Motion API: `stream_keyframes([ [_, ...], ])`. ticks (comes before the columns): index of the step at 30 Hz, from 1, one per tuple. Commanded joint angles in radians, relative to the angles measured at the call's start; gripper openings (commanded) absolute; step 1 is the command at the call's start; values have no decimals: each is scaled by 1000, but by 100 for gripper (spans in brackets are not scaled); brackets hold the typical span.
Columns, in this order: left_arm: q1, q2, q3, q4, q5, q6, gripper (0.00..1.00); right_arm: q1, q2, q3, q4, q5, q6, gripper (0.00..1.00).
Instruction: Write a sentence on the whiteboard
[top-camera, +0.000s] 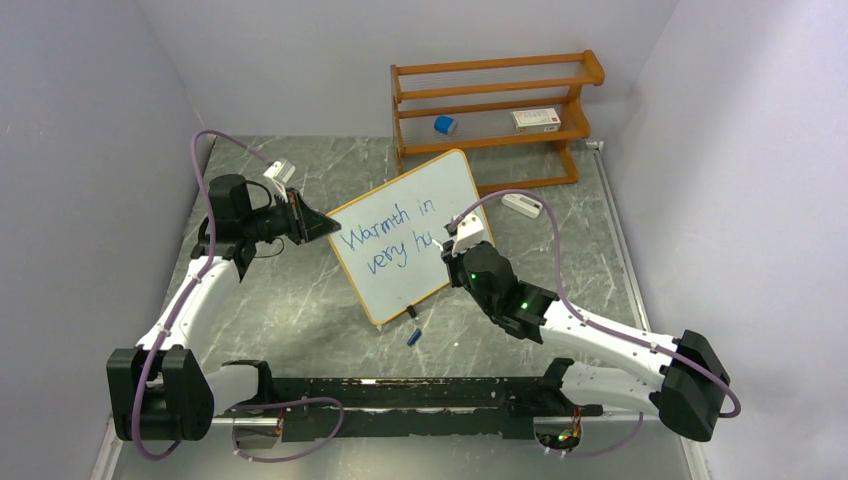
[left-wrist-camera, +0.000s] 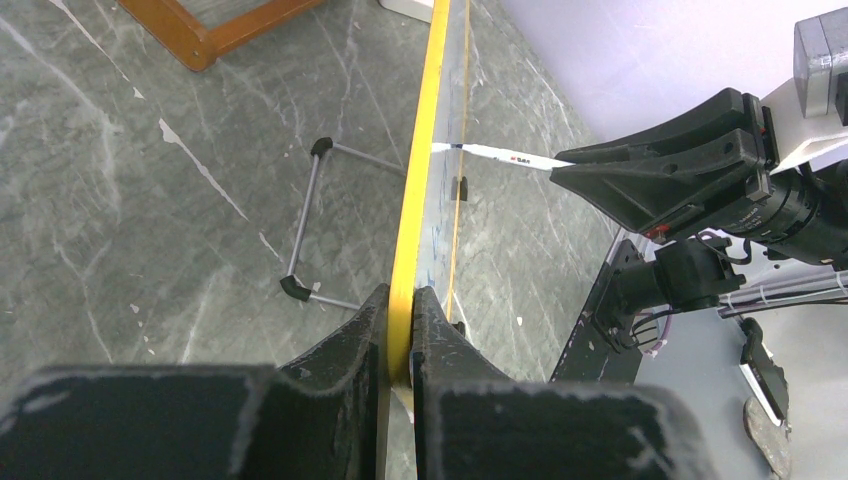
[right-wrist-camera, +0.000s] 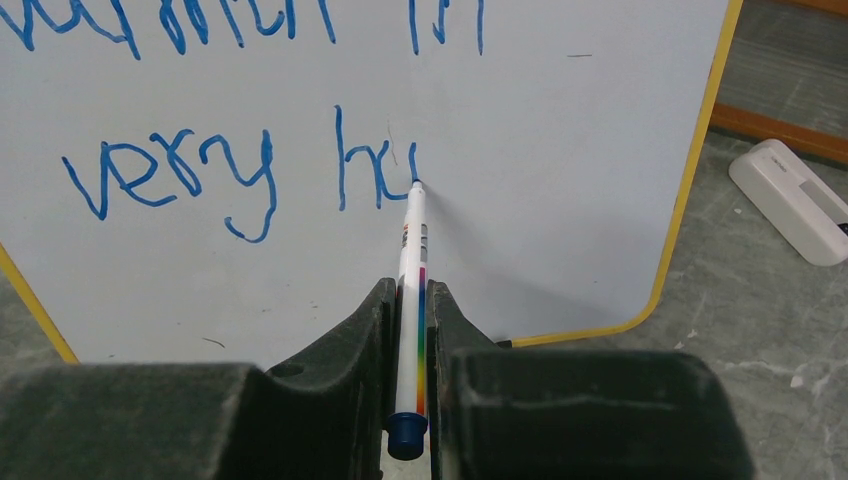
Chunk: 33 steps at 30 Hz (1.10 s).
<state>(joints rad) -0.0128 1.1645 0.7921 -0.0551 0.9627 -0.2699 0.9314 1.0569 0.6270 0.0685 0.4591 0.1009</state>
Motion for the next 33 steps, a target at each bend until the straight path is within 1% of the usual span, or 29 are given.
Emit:
stream_keyframes([
  [1,11,27,1,-58,-96,55,5,-7,-15,-16,-26,4,14,0],
  [11,11,26,1,-59,-96,54,5,-7,-27,-33,-32,26,20,0],
  [23,11,24,-1,-59,-97,54,5,-8,-69,-40,39,47,-2,0],
  [33,11,24,-1,-58,-96,54,5,-40,-35,-35,109,42,-19,0],
])
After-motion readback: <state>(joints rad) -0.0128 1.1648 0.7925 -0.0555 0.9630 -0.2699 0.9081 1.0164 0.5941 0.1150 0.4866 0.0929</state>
